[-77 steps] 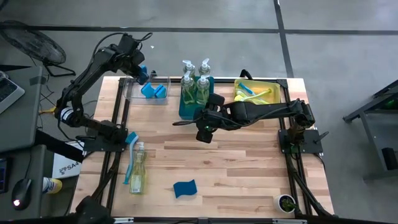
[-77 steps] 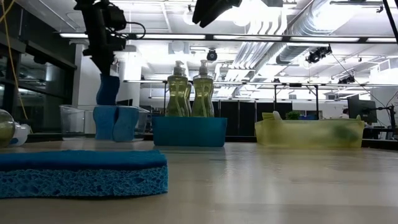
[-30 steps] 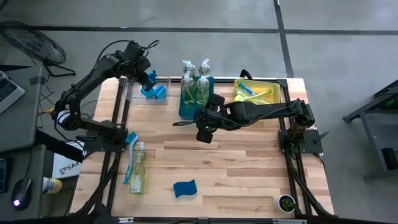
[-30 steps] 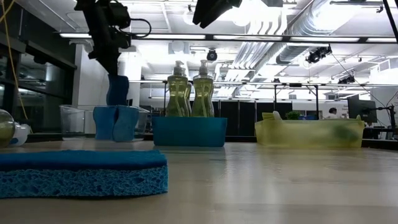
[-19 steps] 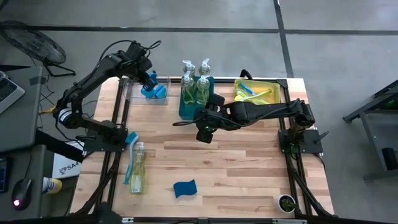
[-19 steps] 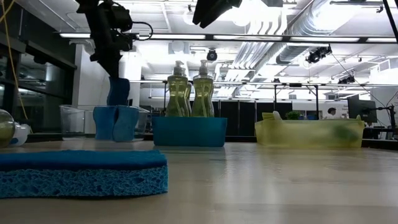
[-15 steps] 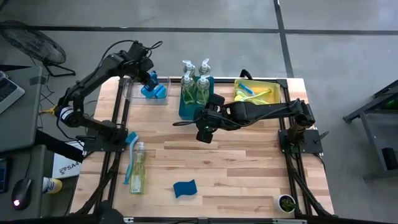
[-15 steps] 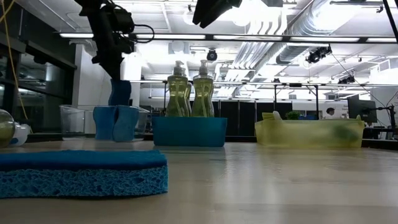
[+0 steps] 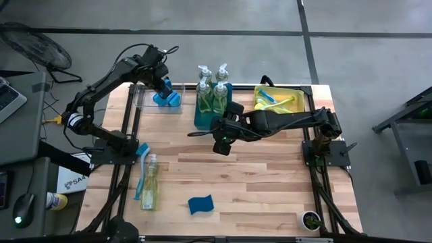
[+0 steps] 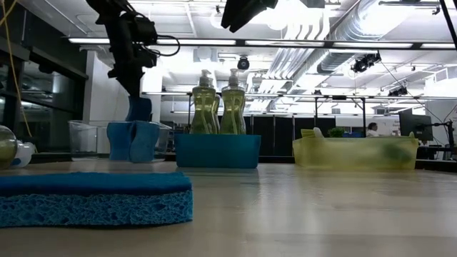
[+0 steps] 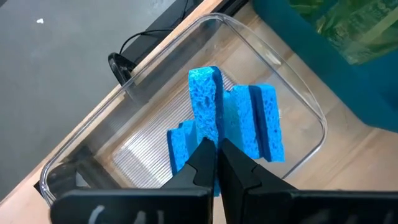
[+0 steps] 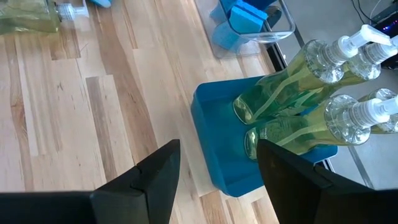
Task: Pick & Place Kitchen Sink Supplies
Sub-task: Put the blue sponge into the transparent bin
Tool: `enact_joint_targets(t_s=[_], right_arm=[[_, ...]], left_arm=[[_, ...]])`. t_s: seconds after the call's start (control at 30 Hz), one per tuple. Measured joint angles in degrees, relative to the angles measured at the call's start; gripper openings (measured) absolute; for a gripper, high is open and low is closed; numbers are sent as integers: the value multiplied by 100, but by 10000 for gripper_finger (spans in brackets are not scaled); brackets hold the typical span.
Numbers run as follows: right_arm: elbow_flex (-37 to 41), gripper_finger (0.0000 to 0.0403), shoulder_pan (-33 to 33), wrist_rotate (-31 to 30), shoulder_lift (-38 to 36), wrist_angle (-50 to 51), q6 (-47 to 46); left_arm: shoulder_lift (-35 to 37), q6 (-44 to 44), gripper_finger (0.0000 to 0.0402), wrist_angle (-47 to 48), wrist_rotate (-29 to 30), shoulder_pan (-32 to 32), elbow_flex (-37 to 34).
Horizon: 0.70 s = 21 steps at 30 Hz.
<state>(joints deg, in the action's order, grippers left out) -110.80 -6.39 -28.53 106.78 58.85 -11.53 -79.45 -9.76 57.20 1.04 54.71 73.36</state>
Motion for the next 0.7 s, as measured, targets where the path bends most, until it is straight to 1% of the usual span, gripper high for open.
enact_joint_targets(t_s=[0.5, 0.7], right_arm=[[0, 207, 0, -1, 2, 0, 0], [0, 207, 0, 0, 2, 0, 1]], left_arm=[[-4, 121, 0, 176, 4, 1, 0], [-170, 241, 0, 183, -37, 1, 2]])
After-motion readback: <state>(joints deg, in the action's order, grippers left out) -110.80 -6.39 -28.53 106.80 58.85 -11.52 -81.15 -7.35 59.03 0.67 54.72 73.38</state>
